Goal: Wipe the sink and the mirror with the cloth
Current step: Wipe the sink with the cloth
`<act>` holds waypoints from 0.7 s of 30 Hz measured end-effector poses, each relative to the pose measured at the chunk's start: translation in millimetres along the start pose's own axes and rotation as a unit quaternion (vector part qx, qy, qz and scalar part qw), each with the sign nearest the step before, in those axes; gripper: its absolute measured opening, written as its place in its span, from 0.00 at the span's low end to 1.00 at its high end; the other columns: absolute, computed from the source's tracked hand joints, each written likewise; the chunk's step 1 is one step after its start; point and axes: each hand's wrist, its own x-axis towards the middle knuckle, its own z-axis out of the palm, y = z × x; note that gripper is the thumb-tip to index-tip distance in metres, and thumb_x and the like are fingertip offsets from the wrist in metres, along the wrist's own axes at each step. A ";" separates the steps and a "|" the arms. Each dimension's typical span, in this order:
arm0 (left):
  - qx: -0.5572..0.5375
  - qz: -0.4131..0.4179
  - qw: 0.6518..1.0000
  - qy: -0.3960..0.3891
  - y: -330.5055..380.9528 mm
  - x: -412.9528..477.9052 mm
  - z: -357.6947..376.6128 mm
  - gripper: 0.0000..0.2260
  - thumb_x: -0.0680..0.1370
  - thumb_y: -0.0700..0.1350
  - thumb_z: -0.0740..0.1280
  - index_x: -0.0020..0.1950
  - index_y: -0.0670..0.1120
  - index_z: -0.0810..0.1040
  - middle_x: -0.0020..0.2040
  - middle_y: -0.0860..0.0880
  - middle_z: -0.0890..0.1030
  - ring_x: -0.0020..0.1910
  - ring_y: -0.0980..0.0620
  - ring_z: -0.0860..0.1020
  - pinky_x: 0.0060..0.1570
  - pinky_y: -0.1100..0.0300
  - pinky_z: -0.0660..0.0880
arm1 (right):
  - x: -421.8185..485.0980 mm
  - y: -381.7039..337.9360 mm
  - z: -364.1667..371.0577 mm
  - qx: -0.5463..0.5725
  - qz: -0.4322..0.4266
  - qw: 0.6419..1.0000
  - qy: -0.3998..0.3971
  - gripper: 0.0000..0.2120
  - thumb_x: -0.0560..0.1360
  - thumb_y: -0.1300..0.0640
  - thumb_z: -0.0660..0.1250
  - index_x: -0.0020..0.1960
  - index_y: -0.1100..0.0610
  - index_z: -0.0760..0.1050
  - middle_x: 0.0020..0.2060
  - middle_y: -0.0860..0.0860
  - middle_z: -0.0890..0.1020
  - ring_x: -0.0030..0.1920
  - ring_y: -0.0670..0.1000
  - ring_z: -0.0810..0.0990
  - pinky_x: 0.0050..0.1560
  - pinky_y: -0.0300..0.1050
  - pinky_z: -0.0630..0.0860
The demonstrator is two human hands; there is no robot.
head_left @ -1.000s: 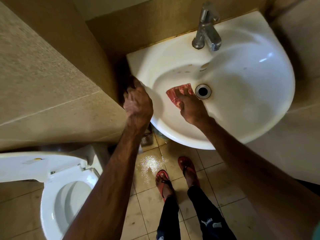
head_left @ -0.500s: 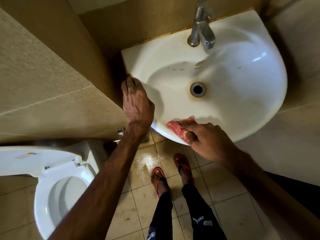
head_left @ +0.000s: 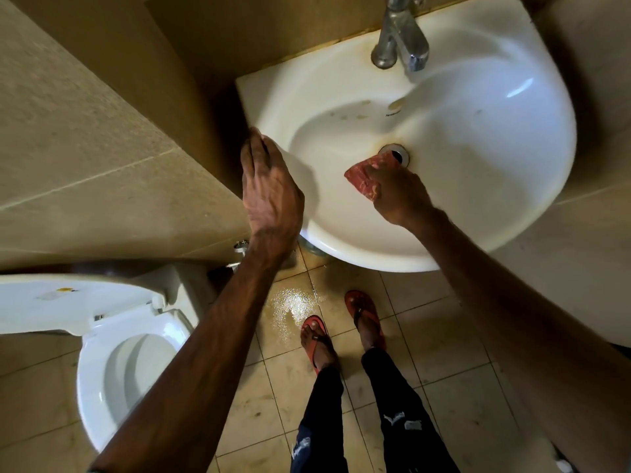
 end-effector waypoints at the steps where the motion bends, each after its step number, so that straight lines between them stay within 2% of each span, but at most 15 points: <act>1: 0.001 0.000 1.000 -0.002 -0.4 0.3 0.5 0.28 0.77 0.37 0.58 0.78 0.35 0.61 0.79 0.37 0.61 0.78 0.41 0.61 0.79 0.54 0.55 | -8.1 -2.1 -3.7 0.002 -0.015 1.000 -0.003 0.20 0.78 0.63 0.66 0.69 0.54 0.75 0.70 0.57 0.75 0.68 0.60 0.75 0.65 0.53 0.74; 3: 0.000 0.001 1.000 -0.003 -0.1 0.1 0.1 0.28 0.77 0.36 0.58 0.77 0.35 0.61 0.78 0.37 0.62 0.78 0.41 0.61 0.79 0.53 0.57 | -31.8 -5.1 -13.5 0.022 -0.029 0.999 -0.037 0.17 0.79 0.62 0.64 0.67 0.55 0.78 0.62 0.58 0.81 0.55 0.58 0.80 0.57 0.50 0.76; 6: -0.001 0.001 1.000 -0.004 1.2 -0.6 -0.4 0.28 0.77 0.36 0.58 0.77 0.34 0.61 0.78 0.36 0.61 0.78 0.40 0.61 0.78 0.53 0.57 | -68.7 -2.1 -24.6 0.060 -0.037 0.995 -0.073 0.19 0.79 0.58 0.64 0.69 0.47 0.78 0.57 0.57 0.86 0.47 0.57 0.84 0.50 0.48 0.80; 9: -0.008 -0.004 1.000 -0.002 1.7 0.1 -1.2 0.27 0.77 0.36 0.58 0.77 0.34 0.62 0.78 0.36 0.62 0.77 0.40 0.62 0.78 0.53 0.58 | -110.4 -0.8 -31.9 0.177 -0.057 0.981 -0.060 0.17 0.82 0.54 0.63 0.69 0.51 0.79 0.58 0.54 0.86 0.53 0.52 0.84 0.49 0.41 0.78; 11: -0.013 -0.001 1.000 0.001 0.7 0.8 -1.0 0.27 0.76 0.35 0.59 0.76 0.34 0.63 0.77 0.36 0.63 0.76 0.40 0.63 0.78 0.53 0.59 | -135.5 -3.5 -35.1 0.218 -0.084 0.972 -0.026 0.19 0.82 0.52 0.61 0.69 0.55 0.78 0.63 0.51 0.83 0.63 0.44 0.78 0.61 0.31 0.71; 12: -0.012 0.001 1.000 0.002 -0.3 1.0 -1.0 0.27 0.76 0.36 0.59 0.76 0.34 0.64 0.77 0.36 0.63 0.76 0.40 0.64 0.77 0.54 0.59 | -144.1 -3.1 -33.4 0.220 -0.089 0.971 -0.011 0.19 0.81 0.51 0.61 0.70 0.54 0.78 0.67 0.49 0.81 0.67 0.40 0.73 0.66 0.30 0.67; 14: -0.011 0.005 1.000 0.002 -2.0 1.5 -1.1 0.26 0.77 0.36 0.58 0.76 0.34 0.64 0.77 0.36 0.64 0.76 0.41 0.64 0.77 0.55 0.58 | -150.5 1.2 -26.0 0.224 -0.082 0.971 0.009 0.20 0.80 0.48 0.64 0.70 0.50 0.78 0.72 0.44 0.75 0.71 0.39 0.68 0.70 0.37 0.65; 17: -0.019 0.006 1.000 0.004 -2.6 1.1 -1.5 0.24 0.79 0.36 0.58 0.76 0.35 0.65 0.77 0.37 0.65 0.76 0.41 0.64 0.76 0.55 0.59 | -149.6 1.7 -19.9 0.244 -0.072 0.966 0.037 0.25 0.74 0.46 0.71 0.70 0.49 0.77 0.74 0.44 0.70 0.73 0.45 0.70 0.69 0.49 0.73; 19: -0.021 0.006 1.000 0.005 -3.2 1.7 -0.9 0.24 0.79 0.37 0.58 0.75 0.35 0.65 0.77 0.37 0.65 0.76 0.41 0.65 0.76 0.55 0.60 | -143.8 -3.0 -17.4 0.235 -0.083 0.968 0.016 0.36 0.71 0.45 0.73 0.76 0.49 0.68 0.75 0.47 0.67 0.74 0.49 0.69 0.68 0.51 0.74; 21: -0.023 0.007 1.000 0.004 -3.3 2.4 0.1 0.24 0.79 0.36 0.59 0.76 0.35 0.65 0.77 0.37 0.65 0.76 0.41 0.65 0.76 0.55 0.60 | -134.7 -9.8 -12.9 0.155 -0.116 0.981 -0.018 0.43 0.71 0.43 0.74 0.81 0.50 0.60 0.76 0.51 0.66 0.75 0.53 0.67 0.72 0.56 0.70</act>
